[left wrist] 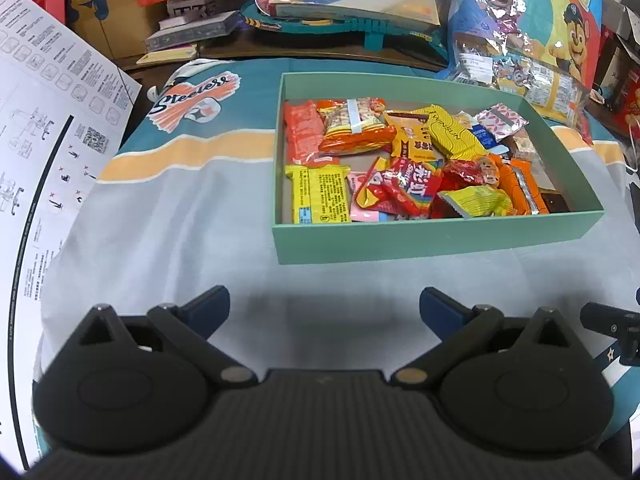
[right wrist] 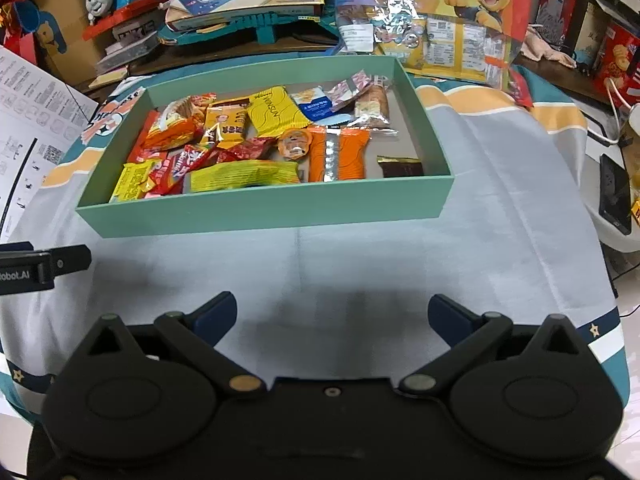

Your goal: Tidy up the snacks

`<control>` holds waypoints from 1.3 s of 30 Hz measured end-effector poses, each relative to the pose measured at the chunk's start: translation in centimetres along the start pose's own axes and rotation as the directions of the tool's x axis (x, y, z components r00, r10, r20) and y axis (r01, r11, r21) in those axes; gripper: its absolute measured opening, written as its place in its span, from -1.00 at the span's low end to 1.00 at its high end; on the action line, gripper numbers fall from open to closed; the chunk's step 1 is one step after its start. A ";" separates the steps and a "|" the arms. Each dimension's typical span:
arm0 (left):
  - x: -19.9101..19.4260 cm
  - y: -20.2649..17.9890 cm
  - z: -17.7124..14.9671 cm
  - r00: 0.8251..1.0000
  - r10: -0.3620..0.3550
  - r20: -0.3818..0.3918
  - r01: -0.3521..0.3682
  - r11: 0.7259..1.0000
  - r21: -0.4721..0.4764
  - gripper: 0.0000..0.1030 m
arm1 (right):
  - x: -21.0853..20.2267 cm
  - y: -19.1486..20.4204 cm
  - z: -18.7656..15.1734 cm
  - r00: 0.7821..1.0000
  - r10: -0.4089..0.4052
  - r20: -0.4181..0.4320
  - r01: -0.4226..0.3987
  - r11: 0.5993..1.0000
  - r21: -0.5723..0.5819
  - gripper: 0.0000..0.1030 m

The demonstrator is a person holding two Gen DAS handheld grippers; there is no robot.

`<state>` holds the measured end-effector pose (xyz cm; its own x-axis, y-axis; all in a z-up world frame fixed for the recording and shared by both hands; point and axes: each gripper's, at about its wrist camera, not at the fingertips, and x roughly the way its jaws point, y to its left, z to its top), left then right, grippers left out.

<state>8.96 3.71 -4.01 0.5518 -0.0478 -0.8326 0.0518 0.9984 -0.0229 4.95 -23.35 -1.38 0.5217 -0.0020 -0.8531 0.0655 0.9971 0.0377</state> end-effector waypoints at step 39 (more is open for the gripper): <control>0.4 0.2 0.0 1.000 0.005 -0.022 -0.005 1.000 0.002 1.00 | 0.1 0.0 -0.2 1.000 -0.013 -0.011 0.013 0.999 0.033 1.00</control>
<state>9.21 3.87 -4.39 0.5334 -0.0420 -0.8448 0.0508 0.9986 -0.0176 4.81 -23.29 -1.57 0.5113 -0.0142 -0.8593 0.1009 0.9939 0.0436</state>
